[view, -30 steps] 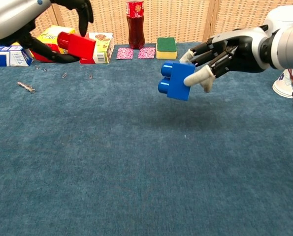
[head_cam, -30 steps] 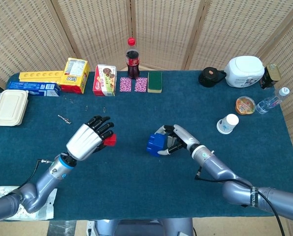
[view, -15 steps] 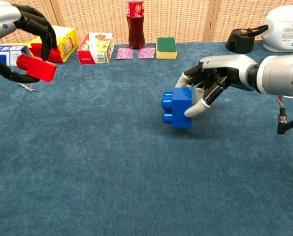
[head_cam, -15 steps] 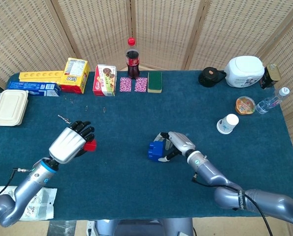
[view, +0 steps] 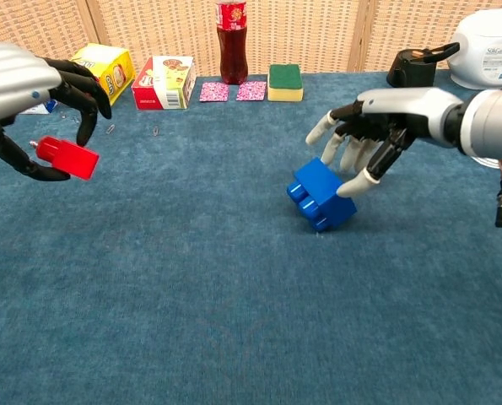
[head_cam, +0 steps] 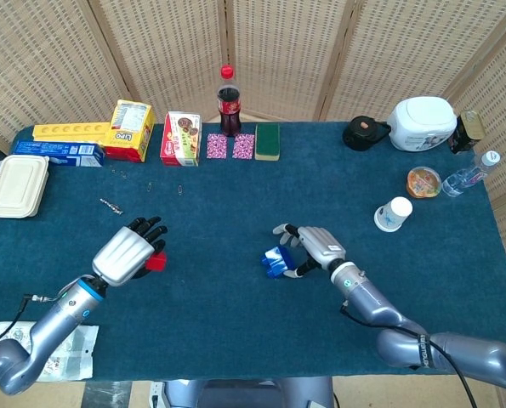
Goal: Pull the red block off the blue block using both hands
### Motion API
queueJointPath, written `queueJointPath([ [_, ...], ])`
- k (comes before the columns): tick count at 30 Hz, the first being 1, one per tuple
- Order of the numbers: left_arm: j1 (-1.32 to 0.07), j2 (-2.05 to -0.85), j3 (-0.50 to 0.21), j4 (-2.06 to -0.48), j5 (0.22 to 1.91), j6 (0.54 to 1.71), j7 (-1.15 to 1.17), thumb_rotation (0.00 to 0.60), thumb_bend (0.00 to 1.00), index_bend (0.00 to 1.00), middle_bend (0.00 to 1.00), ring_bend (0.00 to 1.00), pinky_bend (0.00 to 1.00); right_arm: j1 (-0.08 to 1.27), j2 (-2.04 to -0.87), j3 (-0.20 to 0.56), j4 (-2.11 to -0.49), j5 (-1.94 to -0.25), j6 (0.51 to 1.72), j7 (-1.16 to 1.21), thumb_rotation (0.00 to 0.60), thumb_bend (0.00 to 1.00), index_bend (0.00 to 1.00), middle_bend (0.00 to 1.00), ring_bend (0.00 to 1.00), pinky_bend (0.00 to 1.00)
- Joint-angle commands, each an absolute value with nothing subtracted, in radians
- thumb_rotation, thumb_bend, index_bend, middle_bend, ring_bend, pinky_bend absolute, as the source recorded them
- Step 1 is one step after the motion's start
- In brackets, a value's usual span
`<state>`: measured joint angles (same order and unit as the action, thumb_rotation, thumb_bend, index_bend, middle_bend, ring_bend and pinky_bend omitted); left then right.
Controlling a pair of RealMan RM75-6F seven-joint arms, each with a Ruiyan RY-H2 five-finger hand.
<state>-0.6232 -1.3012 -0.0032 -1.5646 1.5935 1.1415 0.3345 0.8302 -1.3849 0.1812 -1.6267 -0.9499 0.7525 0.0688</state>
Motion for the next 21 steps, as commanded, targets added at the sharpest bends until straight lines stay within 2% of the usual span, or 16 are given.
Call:
queueJointPath([
  [1,-0.651,-1.327,-0.023,-1.587,1.555,1.087,0.382,0.6,0.21,0.61,0.32,0.19,0.31,0.814,-1.331,0.208,-1.681,-0.953,0.772,0.084,0.6,0.21,0.2,0.33,0.37,0.32],
  [6,-0.686,-1.385,-0.045,-1.578,1.514,1.023,0.44,0.6,0.2,0.61,0.32,0.19,0.31,0.789,-1.283,0.232,-1.738,-0.983,0.819,0.097,0.6,0.21,0.2,0.33,0.36,0.31],
  [8,-0.705,-1.423,-0.059,-1.564,1.484,0.99,0.476,0.6,0.17,0.56,0.31,0.19,0.31,0.779,-1.266,0.243,-1.758,-0.997,0.836,0.107,0.6,0.21,0.2,0.33,0.36,0.31],
  [13,-0.738,-1.491,-0.09,-1.541,1.401,0.934,0.556,0.6,0.08,0.32,0.26,0.13,0.29,0.762,-1.241,0.253,-1.784,-1.023,0.857,0.123,0.6,0.21,0.2,0.32,0.36,0.31],
  [18,-0.763,-1.534,-0.114,-1.546,1.323,0.909,0.634,0.6,0.06,0.22,0.23,0.1,0.29,0.747,-1.225,0.254,-1.792,-1.04,0.867,0.134,0.6,0.21,0.2,0.32,0.36,0.31],
  [21,-0.764,-1.534,-0.13,-1.566,1.289,0.92,0.643,0.6,0.06,0.2,0.23,0.1,0.29,0.741,-1.22,0.253,-1.788,-1.045,0.867,0.141,0.6,0.21,0.2,0.32,0.36,0.31],
])
